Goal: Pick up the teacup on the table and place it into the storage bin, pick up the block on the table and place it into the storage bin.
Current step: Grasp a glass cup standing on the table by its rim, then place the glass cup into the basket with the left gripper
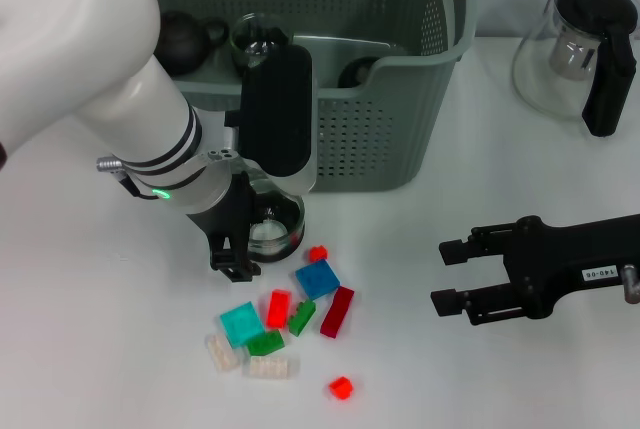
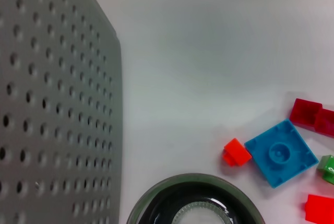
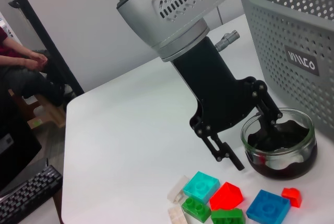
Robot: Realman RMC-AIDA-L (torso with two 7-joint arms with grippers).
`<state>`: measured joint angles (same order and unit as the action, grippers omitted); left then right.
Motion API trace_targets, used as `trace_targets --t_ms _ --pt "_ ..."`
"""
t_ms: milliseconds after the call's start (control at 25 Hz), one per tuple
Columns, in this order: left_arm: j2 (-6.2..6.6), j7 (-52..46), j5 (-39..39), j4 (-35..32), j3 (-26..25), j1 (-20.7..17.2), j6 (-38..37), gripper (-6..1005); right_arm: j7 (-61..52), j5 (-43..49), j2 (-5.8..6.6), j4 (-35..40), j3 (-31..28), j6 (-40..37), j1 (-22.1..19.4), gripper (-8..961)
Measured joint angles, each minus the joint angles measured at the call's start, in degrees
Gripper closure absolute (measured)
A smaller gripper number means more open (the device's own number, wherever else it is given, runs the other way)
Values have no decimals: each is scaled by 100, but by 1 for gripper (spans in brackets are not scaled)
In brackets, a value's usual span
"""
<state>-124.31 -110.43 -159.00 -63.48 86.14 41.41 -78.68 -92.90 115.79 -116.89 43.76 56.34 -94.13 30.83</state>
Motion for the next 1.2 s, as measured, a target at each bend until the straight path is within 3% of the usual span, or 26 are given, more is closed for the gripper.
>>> trace_targets --t_ms 440,880,960,1200 --pt "-5 -242 -51 67 190 48 38 444 0 5 0 0 0 62 1 179" --pt "-3 -465 -142 253 205 196 -15 662 39 -3 0 0 0 59 -22 178" --pt "-3 -471 -142 210 198 196 -83 887 47 -8 0 0 0 55 -31 178" --pt "-9 -482 -88 -282 80 125 -746 958 57 -7 16 0 0 44 -47 178"
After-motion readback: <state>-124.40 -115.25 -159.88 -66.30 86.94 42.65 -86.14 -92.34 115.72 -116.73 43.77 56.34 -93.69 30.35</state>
